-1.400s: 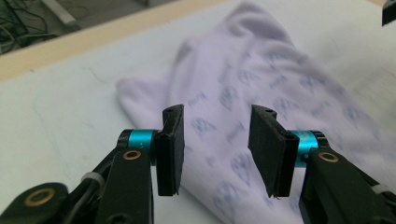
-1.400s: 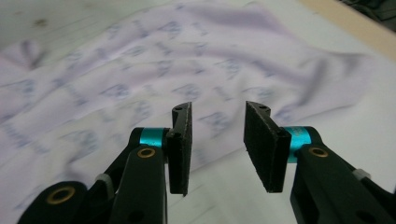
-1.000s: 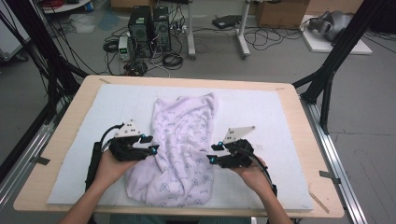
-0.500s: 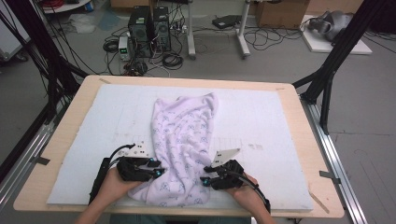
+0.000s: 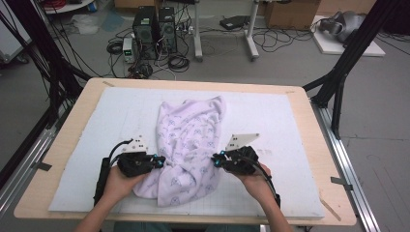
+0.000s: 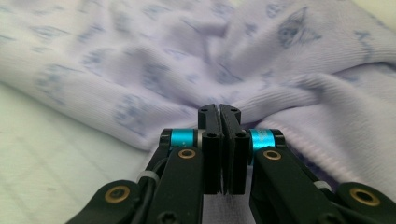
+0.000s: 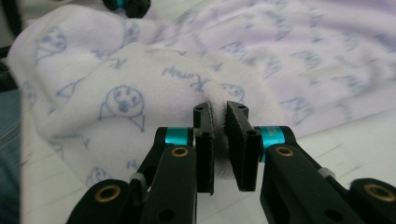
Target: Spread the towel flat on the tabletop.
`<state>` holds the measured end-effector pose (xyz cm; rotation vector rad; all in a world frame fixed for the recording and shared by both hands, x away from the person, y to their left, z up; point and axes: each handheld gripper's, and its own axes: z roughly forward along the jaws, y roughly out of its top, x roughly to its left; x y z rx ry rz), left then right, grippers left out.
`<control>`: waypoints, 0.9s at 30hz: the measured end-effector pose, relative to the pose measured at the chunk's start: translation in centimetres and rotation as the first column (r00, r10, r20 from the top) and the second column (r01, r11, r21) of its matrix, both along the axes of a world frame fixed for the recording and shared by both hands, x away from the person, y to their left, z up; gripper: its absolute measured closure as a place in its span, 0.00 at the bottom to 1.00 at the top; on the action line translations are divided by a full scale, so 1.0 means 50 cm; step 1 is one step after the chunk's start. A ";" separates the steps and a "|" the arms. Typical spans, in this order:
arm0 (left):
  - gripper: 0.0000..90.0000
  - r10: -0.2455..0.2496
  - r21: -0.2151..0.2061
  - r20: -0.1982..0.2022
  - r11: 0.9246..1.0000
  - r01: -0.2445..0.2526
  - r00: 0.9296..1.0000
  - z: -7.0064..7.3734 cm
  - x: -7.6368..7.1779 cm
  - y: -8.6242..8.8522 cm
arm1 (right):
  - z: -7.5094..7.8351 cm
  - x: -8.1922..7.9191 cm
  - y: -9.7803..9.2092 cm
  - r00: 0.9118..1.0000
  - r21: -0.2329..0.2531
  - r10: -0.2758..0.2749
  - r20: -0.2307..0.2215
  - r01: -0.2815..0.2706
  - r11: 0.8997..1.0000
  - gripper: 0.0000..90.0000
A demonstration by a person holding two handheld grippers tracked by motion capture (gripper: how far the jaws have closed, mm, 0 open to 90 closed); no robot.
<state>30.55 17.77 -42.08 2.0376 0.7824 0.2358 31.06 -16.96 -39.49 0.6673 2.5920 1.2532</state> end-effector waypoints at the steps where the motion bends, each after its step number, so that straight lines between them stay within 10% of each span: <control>1: 0.96 0.020 -0.022 -0.017 1.000 -0.020 1.000 -0.001 0.008 0.003 | -0.001 0.009 0.002 1.000 0.007 -0.008 -0.002 0.008 1.000 0.91; 6: 0.73 0.022 -0.012 -0.008 1.000 -0.022 1.000 0.011 -0.005 0.009 | -0.025 0.032 0.007 0.997 -0.016 -0.012 -0.074 0.011 1.000 0.79; 17: 0.61 -0.093 -0.011 0.020 0.996 0.094 0.995 0.053 -0.081 -0.007 | -0.019 -0.047 -0.040 0.999 -0.007 0.022 -0.027 -0.022 1.000 0.64; 27: 0.57 -0.263 0.065 -0.043 0.962 0.265 0.964 0.024 -0.115 -0.071 | -0.080 -0.072 -0.008 0.993 -0.063 0.093 -0.070 -0.097 0.993 0.59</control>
